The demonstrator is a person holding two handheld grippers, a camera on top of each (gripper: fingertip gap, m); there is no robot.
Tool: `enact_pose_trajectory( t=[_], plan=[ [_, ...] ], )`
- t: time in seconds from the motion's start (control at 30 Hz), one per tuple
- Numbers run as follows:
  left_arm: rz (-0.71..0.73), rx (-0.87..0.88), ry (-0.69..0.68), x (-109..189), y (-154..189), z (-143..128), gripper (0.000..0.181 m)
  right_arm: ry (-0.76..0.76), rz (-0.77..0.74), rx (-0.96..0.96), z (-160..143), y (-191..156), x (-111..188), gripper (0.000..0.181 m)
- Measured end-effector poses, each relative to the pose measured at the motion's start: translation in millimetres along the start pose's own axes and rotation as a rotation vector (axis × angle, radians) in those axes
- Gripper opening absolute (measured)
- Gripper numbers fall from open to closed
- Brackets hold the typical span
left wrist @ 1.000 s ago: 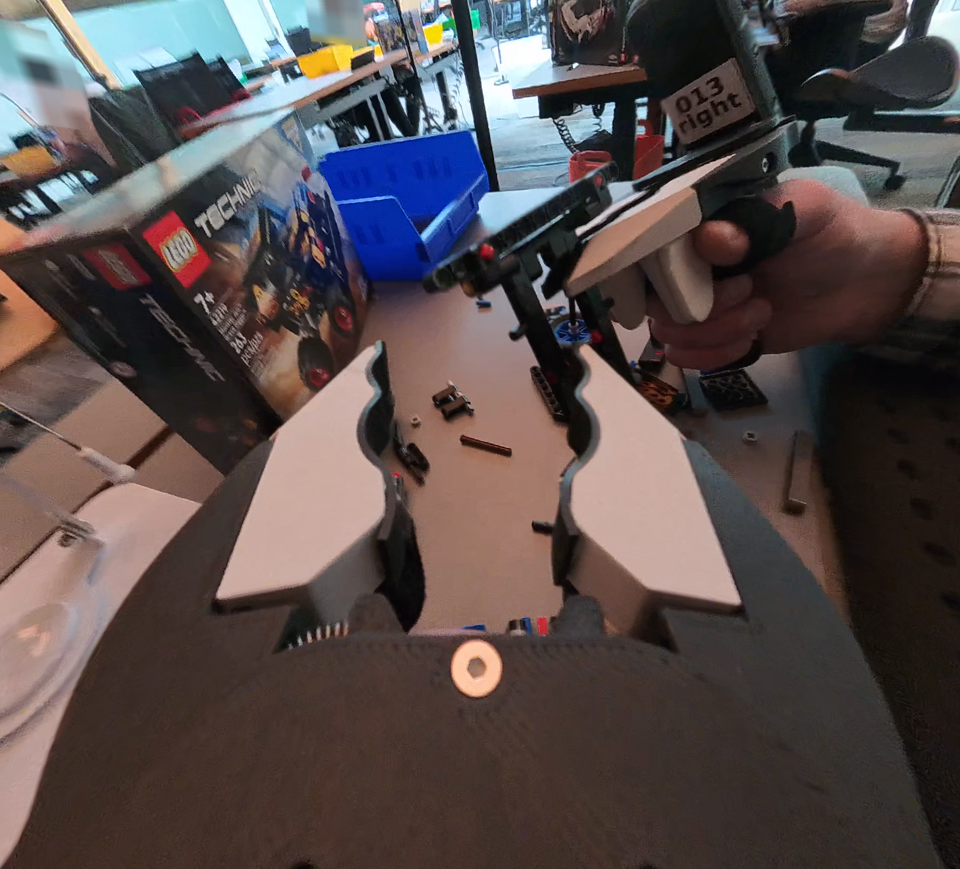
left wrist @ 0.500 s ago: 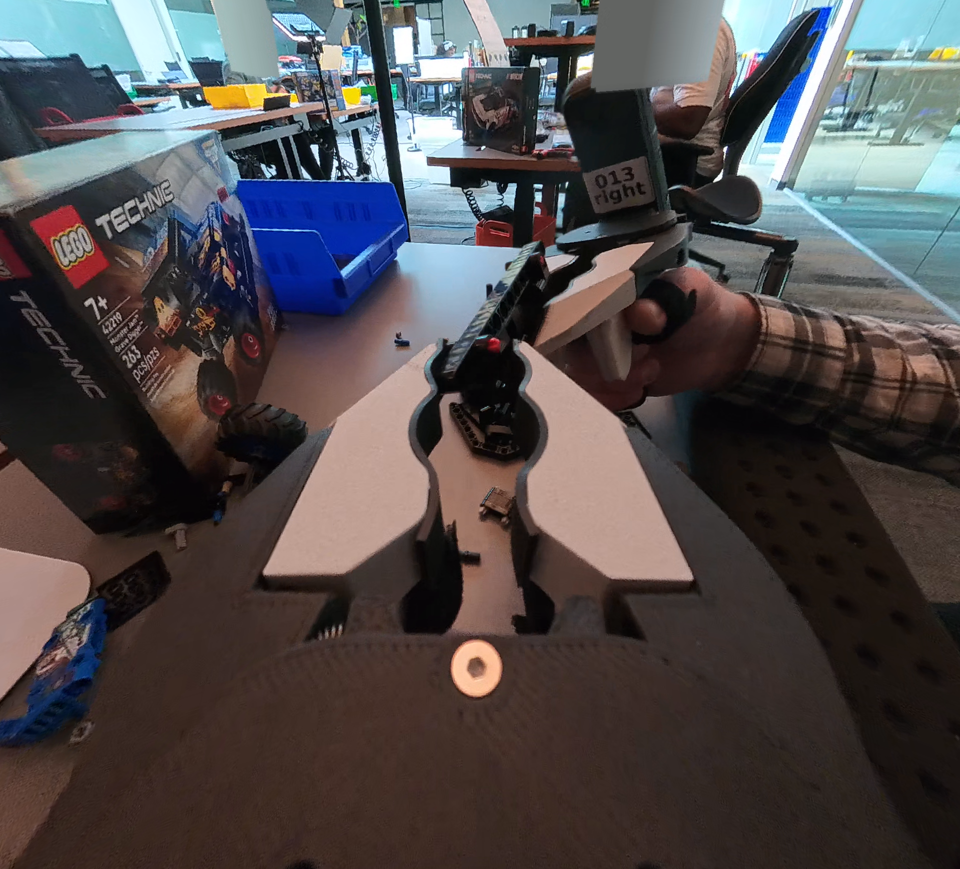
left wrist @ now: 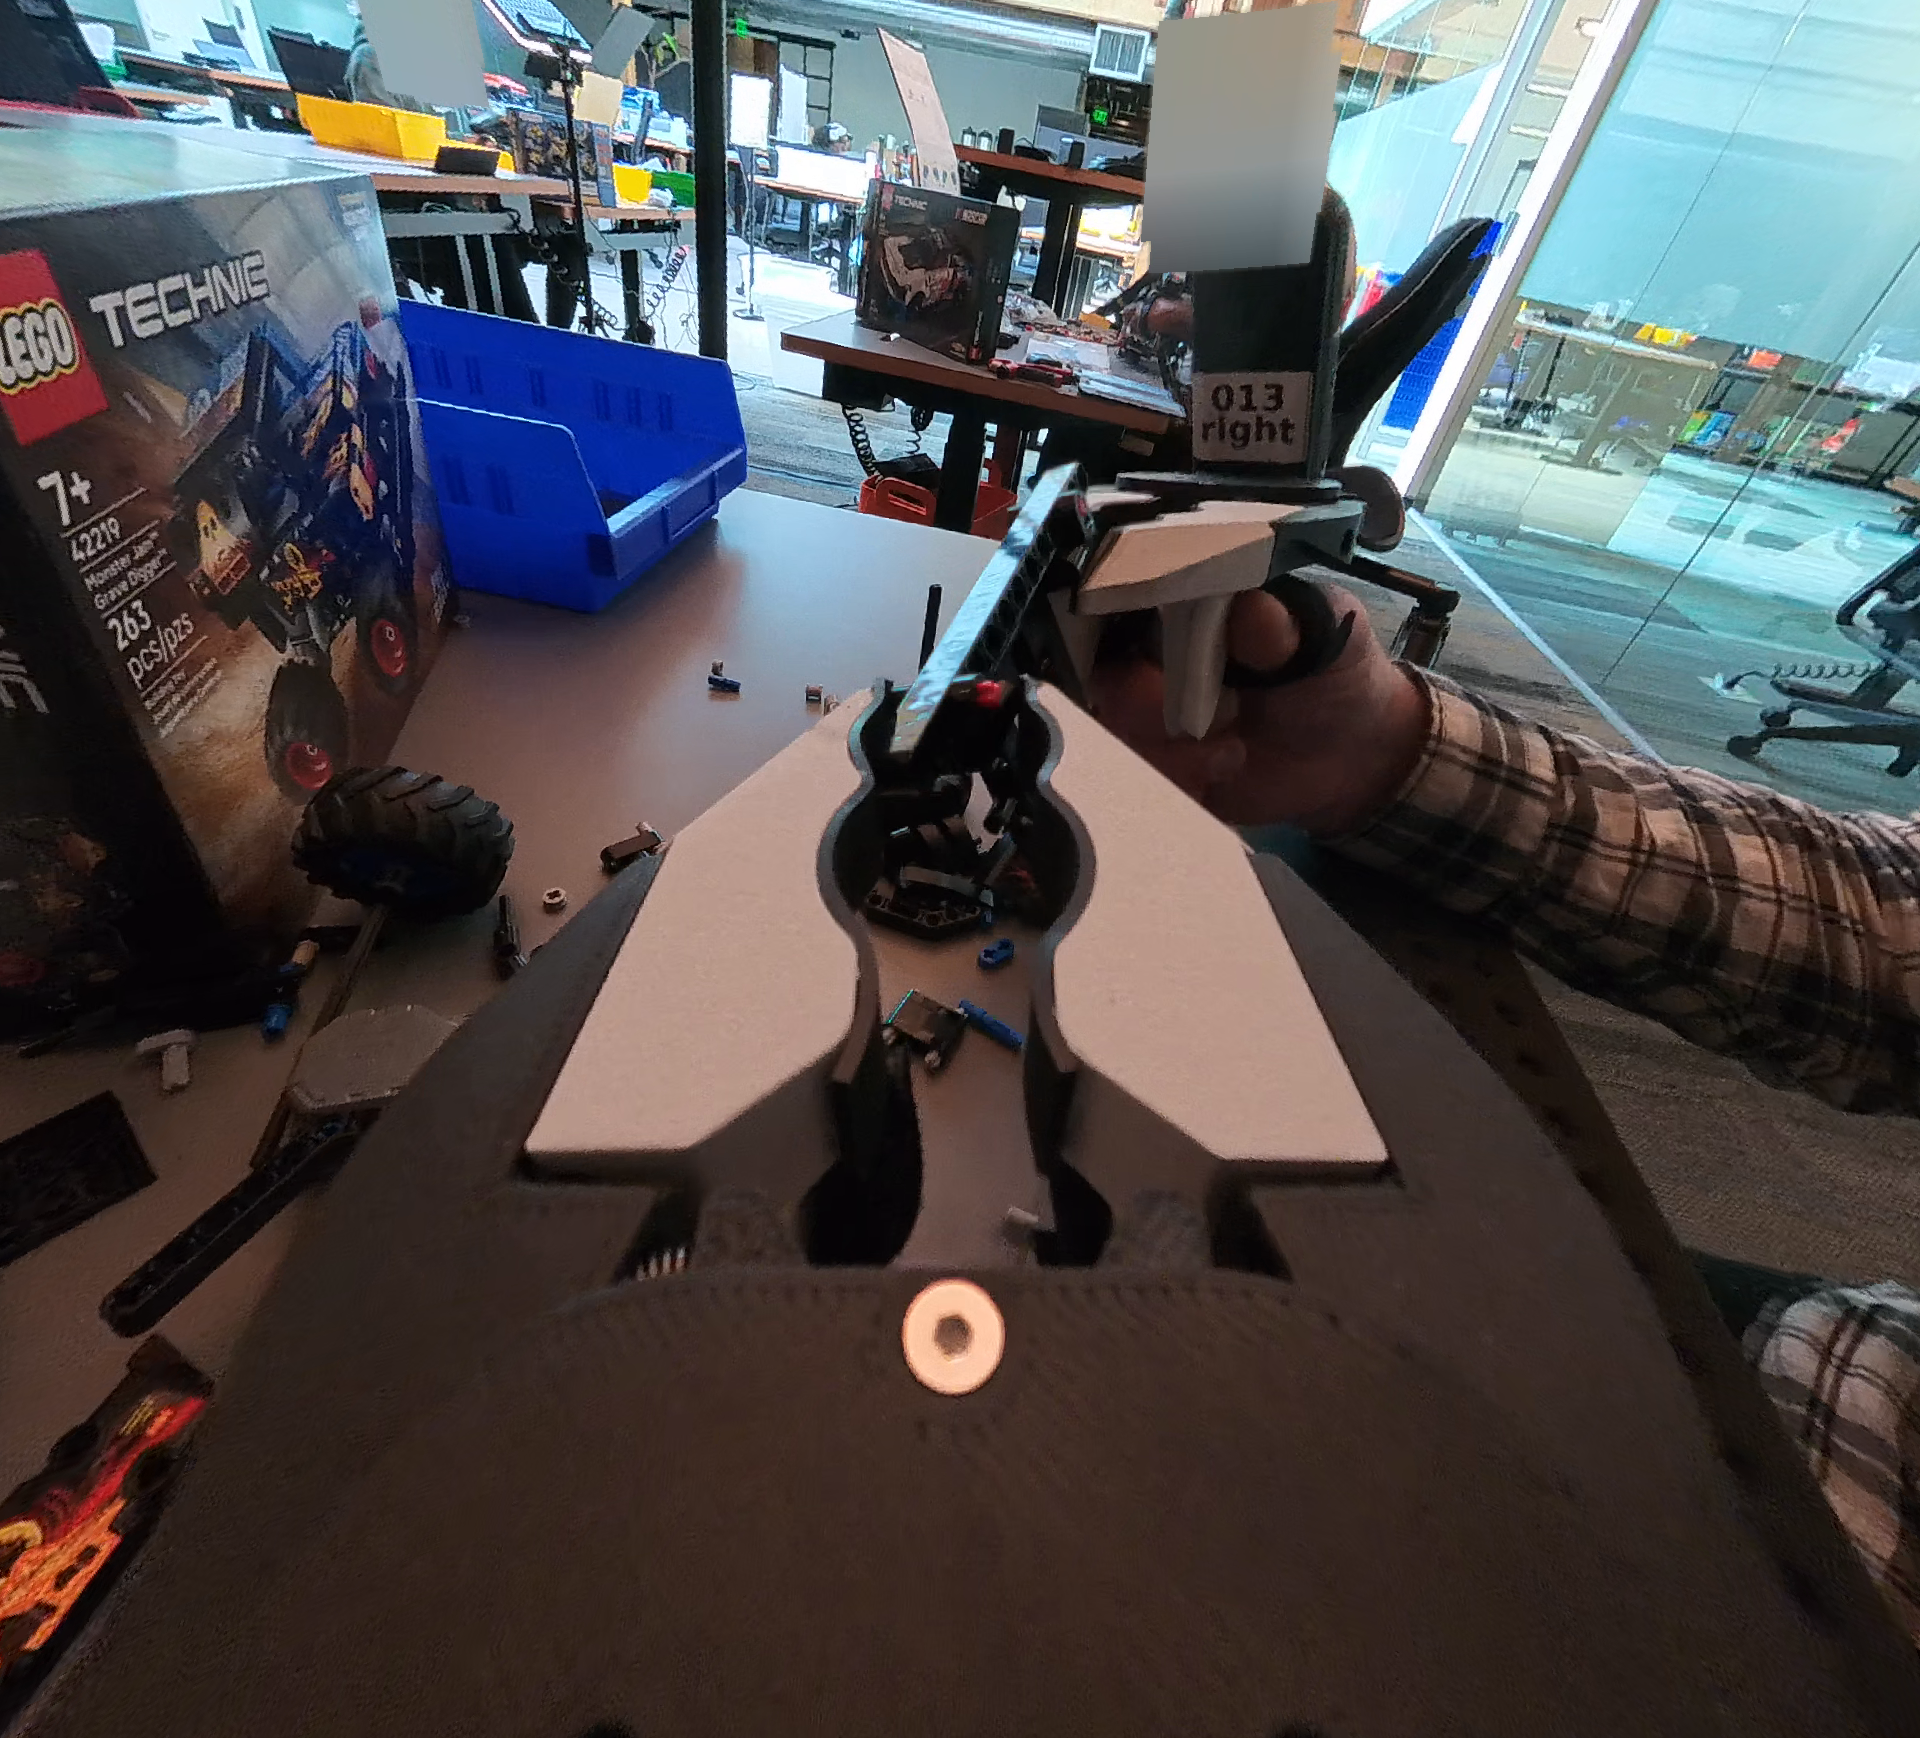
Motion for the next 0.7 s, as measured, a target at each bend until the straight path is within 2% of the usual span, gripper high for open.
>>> enact_pose_trajectory(
  t=[0.17, 0.27, 0.37, 0.5, 0.57, 0.6, 0.7],
  plan=[
    [0.064, -0.238, -0.07, 5, 8, 6, 0.037, -0.075, -0.012, 0.104, -2, -5, -1, 0.01],
    [0.073, -0.291, -0.13, 2, 10, 1, 0.035, -0.089, 0.01, 0.135, -3, -9, -2, 0.009],
    [0.065, -0.274, -0.131, 2, 9, 0, 0.025, -0.069, 0.015, 0.128, -3, -9, -1, 0.009],
    [0.098, -0.351, -0.138, 2, 13, 0, 0.016, -0.07, 0.025, 0.094, -4, -9, -3, 0.022],
    [0.067, -0.357, -0.137, 2, 17, 1, 0.015, -0.049, 0.028, 0.094, -2, -8, -1, 0.007],
    [0.068, -0.359, -0.139, 1, 17, 1, 0.015, -0.025, 0.044, 0.079, 0, -9, 0, 0.006],
    [0.055, -0.392, -0.166, -1, 19, -4, 0.015, -0.019, 0.028, 0.047, -1, -5, -1, 0.026]
  ],
)
Point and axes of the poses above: each gripper's, where its closed fingertips meet, x back along the fingers, z out of its top, y = z × x across the jaws, the point moved 8 cm from there along x, back along the fingers
